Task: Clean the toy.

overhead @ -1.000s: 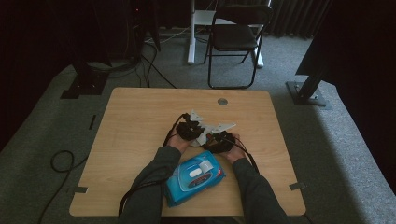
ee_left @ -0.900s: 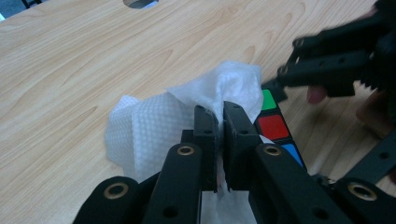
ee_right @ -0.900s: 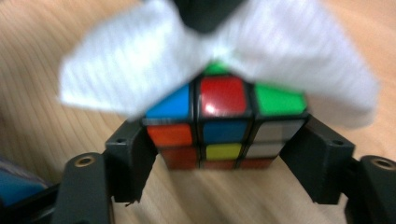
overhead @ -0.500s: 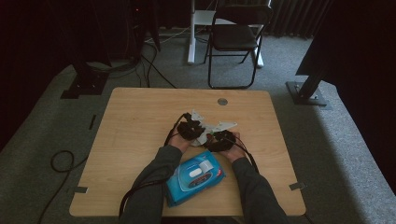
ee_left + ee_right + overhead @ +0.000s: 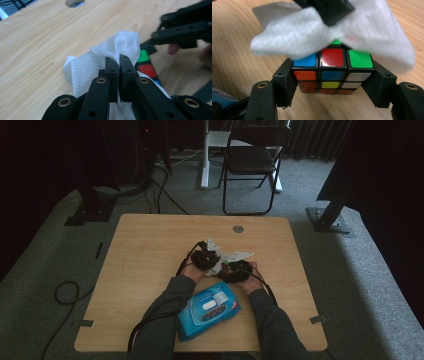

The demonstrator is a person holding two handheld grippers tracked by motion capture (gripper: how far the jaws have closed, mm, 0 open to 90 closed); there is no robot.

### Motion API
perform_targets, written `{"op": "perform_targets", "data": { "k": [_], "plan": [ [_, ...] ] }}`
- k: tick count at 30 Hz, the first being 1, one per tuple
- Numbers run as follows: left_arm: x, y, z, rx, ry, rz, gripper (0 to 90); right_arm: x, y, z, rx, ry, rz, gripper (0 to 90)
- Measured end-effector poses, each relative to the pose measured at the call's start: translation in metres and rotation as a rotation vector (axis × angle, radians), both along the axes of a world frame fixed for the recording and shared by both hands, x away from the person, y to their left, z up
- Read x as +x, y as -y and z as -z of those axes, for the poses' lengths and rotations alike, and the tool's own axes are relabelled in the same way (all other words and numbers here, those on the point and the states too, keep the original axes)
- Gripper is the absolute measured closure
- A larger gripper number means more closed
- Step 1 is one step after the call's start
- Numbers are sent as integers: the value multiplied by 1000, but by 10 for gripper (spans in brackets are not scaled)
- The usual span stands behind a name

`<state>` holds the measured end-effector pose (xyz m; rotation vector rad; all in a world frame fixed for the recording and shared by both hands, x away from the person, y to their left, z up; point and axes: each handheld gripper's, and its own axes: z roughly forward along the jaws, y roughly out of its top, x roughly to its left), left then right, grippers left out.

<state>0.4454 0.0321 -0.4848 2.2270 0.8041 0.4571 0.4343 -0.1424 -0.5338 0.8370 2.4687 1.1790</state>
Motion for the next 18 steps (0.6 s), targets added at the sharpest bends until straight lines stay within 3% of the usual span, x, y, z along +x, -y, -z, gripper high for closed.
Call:
{"op": "perform_targets", "data": {
  "k": [5, 9, 13, 18],
  "plan": [
    [-2, 5, 1, -19, -2, 26, 874, 0, 0, 0, 1, 0, -3, 339],
    [-5, 14, 1, -36, -17, 111, 875, 0, 1, 0, 0, -1, -5, 339],
    [-6, 18, 2, -50, -35, 151, 875, 0, 1, 0, 1, 1, -7, 339],
    [-4, 24, 2, -37, -23, 137, 875, -1, 1, 0, 5, 0, -14, 339]
  ]
}}
